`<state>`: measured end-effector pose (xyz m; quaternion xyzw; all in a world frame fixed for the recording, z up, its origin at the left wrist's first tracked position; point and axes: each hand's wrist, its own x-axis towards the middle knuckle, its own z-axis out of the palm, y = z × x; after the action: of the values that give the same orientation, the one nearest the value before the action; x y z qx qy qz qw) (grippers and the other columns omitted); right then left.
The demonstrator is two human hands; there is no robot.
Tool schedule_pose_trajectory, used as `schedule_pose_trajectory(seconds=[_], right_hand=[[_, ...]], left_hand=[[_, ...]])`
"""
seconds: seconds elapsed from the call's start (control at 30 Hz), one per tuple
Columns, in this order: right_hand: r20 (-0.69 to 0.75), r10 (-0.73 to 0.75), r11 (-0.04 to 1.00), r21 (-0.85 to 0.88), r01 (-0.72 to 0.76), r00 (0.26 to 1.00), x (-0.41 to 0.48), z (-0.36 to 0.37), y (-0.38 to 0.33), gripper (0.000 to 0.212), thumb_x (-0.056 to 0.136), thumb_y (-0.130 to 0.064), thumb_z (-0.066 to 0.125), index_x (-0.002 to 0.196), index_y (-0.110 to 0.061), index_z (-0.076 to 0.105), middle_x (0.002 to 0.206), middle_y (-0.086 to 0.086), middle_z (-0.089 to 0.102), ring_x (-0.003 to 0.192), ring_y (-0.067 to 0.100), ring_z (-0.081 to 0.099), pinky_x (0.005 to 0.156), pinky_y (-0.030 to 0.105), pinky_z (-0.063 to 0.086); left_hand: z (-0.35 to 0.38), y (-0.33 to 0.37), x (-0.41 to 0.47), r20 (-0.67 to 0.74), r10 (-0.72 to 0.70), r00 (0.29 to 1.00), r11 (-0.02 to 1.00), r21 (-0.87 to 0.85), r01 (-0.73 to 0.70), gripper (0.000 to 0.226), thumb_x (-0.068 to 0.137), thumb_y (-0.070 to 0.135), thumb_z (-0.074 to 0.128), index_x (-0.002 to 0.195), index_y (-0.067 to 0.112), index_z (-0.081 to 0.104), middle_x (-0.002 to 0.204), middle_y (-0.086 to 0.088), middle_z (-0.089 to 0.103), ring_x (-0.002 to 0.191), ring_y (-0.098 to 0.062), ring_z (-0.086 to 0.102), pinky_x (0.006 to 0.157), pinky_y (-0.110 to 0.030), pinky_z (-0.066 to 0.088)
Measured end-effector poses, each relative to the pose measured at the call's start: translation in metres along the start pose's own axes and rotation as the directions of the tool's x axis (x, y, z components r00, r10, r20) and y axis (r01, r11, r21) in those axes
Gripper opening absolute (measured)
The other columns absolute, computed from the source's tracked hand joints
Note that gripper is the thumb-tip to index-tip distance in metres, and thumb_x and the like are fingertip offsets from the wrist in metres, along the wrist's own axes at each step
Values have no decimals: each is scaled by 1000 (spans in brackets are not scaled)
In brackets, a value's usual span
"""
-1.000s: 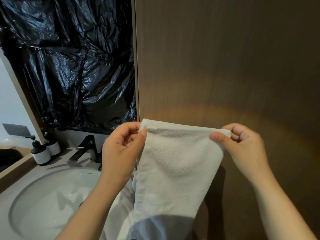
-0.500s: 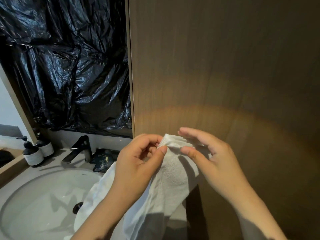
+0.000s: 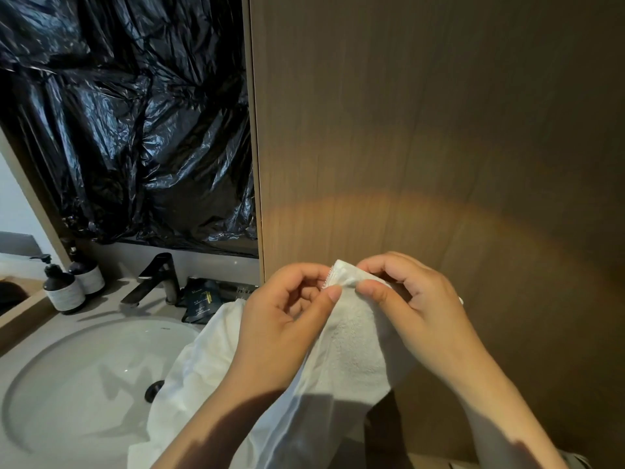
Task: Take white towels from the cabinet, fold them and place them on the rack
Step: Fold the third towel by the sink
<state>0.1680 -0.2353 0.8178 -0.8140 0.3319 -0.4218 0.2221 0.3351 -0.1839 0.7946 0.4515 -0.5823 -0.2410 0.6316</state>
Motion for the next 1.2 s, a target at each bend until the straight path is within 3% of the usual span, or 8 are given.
schedule_pose_trajectory(seconds=[0.1,0.27,0.5,0.63,0.77,0.97,1.1,1.2], right_hand=[[-64,-6,1000,-22,4,998,1,-1,1,13,92,-33,53,91,-26,65,89,-16,62,92,5,59,75,9,40],[-99,-37,999,-29,34,994,7,-7,0,10,94,-31,54,90,-29,63,90,-17,61,91,4,59,74,7,40],[-106,-52,998,-26,49,993,9,-4,-3,11,92,-32,55,90,-27,64,88,-18,62,91,2,59,74,5,40],[-146,-57,998,-33,53,988,9,-4,-4,10,92,-29,56,90,-25,64,89,-17,63,90,1,58,73,4,39],[-195,-60,997,-50,51,979,10,-3,-4,9,92,-29,56,90,-25,63,89,-16,63,90,-1,57,73,4,39],[-269,-42,997,-75,23,962,14,-9,0,6,96,-27,56,94,-28,61,90,-20,60,91,-4,56,73,3,40],[-320,-59,992,-126,19,946,19,-13,4,7,97,-25,55,96,-24,62,90,-19,59,88,-7,55,73,1,38],[-366,-21,990,-139,-32,930,22,-18,11,7,98,-28,54,98,-26,60,92,-21,58,88,-9,53,72,-1,37]], left_hand=[[-6,-8,-2,60,-43,997,999,-2,43,21,76,31,71,95,22,69,87,3,69,77,-13,65,68,-18,54],[-17,-29,-14,21,-77,997,996,-35,78,26,70,23,85,88,27,66,85,2,69,77,-12,66,71,-22,56],[-19,-41,-21,63,42,997,973,225,-56,14,79,43,72,89,33,73,88,13,70,83,-16,65,71,-35,54],[-19,-50,-23,93,26,995,966,253,-48,14,81,36,72,94,33,76,91,18,72,89,-6,67,76,-27,54],[-20,-62,-26,159,4,987,939,338,-58,20,85,43,62,99,33,72,91,15,68,89,-5,62,76,-21,48],[-21,-87,-40,227,-124,966,917,398,24,18,90,44,59,76,34,65,81,13,56,80,-7,56,67,-12,39],[-26,-109,-43,314,-247,917,864,500,61,42,89,54,48,82,18,67,86,12,56,88,-1,52,72,-11,40],[-28,-125,-45,367,-322,872,809,586,52,40,96,48,45,92,15,66,95,7,60,90,1,51,84,-21,44]])
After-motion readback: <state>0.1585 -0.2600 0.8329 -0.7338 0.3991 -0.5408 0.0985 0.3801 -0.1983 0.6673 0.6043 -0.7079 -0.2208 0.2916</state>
